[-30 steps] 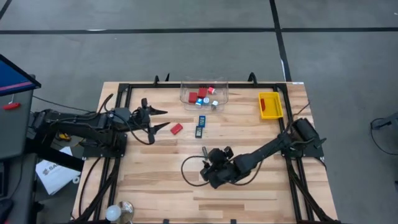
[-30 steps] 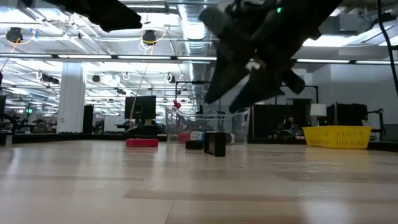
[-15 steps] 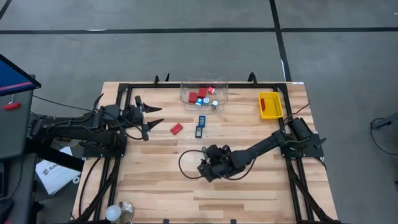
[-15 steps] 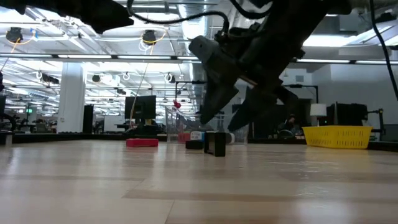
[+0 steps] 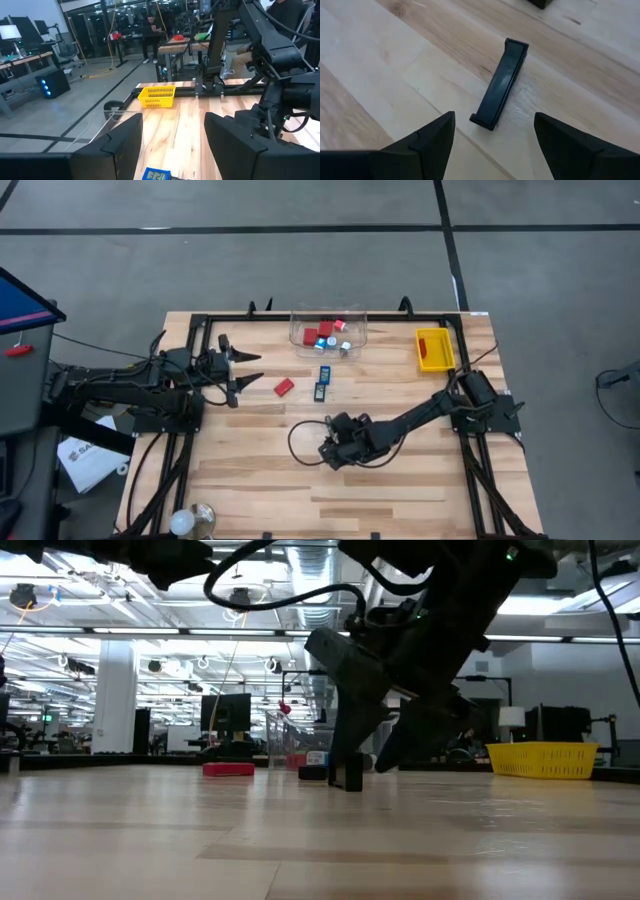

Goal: Pick & Place Office items
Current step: Put the bottom black digital clock into the yellow bin

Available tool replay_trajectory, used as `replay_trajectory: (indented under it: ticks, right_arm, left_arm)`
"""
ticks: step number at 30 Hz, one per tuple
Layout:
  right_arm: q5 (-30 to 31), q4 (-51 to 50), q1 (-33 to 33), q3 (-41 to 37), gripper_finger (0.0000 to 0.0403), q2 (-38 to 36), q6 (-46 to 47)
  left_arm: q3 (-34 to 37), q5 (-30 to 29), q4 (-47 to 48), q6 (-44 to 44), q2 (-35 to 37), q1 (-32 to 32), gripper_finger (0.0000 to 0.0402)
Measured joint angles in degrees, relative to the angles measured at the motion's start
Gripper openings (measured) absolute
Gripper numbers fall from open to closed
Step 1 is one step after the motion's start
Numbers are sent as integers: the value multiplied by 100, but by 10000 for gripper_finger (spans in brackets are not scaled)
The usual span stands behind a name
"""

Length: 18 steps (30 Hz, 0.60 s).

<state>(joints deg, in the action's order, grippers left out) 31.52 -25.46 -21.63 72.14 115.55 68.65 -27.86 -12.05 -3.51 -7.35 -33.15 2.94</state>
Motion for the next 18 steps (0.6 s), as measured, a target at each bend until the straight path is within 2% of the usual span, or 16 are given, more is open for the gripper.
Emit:
replay_trajectory:
  ticks: [10, 13, 18]
  right_arm:
    - [-17, 16, 181, 0, 258, 0, -222]
    - [-21, 12, 232, -1, 233, 0, -265]
    - [-19, -123, 214, 1, 165, 0, -272]
  left_arm:
    - [0, -1, -4, 16, 0, -2, 209]
    - [0, -1, -11, 17, 0, -2, 209]
    - [0, -1, -11, 20, 0, -2, 209]
